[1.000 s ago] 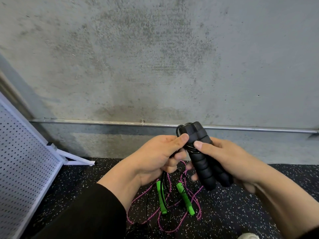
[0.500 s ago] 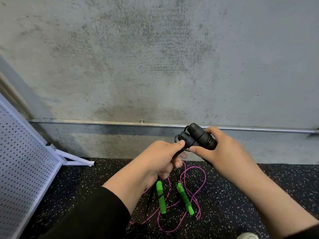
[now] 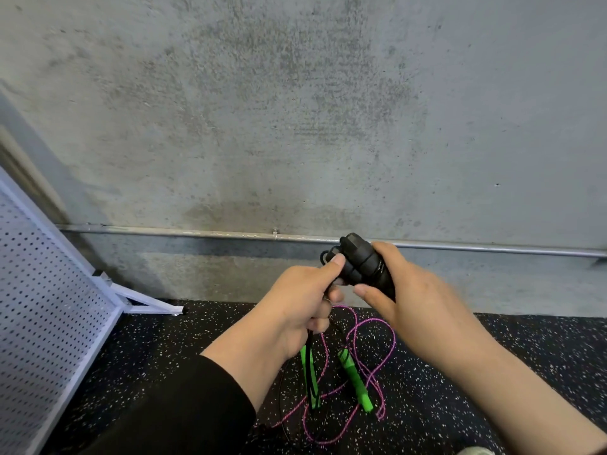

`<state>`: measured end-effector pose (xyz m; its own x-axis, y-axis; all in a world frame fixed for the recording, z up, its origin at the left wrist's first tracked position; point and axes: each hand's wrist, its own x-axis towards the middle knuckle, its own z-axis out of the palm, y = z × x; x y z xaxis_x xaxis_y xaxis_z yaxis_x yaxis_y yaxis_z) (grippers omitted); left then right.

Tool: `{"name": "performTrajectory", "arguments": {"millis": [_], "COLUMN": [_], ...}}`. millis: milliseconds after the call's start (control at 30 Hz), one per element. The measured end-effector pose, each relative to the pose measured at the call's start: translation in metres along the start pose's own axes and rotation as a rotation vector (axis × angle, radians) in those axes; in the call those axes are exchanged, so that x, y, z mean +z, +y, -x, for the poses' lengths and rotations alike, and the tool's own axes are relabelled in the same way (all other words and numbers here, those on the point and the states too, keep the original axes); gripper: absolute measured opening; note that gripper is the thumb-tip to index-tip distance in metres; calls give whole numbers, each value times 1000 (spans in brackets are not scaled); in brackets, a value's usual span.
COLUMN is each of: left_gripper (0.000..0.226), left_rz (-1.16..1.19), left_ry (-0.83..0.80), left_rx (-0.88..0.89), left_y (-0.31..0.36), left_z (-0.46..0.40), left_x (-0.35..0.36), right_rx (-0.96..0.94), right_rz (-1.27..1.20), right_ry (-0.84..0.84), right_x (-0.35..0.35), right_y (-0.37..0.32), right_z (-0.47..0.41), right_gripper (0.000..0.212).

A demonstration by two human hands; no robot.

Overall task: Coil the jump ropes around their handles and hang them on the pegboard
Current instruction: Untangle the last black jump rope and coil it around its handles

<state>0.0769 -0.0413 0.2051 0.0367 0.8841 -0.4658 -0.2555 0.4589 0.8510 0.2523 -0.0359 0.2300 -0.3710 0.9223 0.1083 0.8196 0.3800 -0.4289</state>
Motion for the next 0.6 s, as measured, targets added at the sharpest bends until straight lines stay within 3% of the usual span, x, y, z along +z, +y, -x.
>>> {"name": "performTrajectory", "arguments": {"millis": [167, 267, 467, 600], "left_gripper": [36, 42, 56, 84], "left_rz": [-23, -38, -60, -73], "left_ry": [25, 32, -6, -92], "left_rx": [43, 45, -1, -39], "left_y": [5, 6, 6, 10], "left_z": [-4, -6, -3, 4], "left_x": [-6, -5, -1, 1], "right_rx": [-1, -5, -66, -80], "right_rz": [-344, -429, -262, -3], "right_ry": [-77, -84, -33, 55], "right_x": [2, -3, -4, -4], "right_y": [-1, 4, 12, 20], "right_z": [0, -3, -6, -7], "right_gripper": [33, 37, 50, 68]}}
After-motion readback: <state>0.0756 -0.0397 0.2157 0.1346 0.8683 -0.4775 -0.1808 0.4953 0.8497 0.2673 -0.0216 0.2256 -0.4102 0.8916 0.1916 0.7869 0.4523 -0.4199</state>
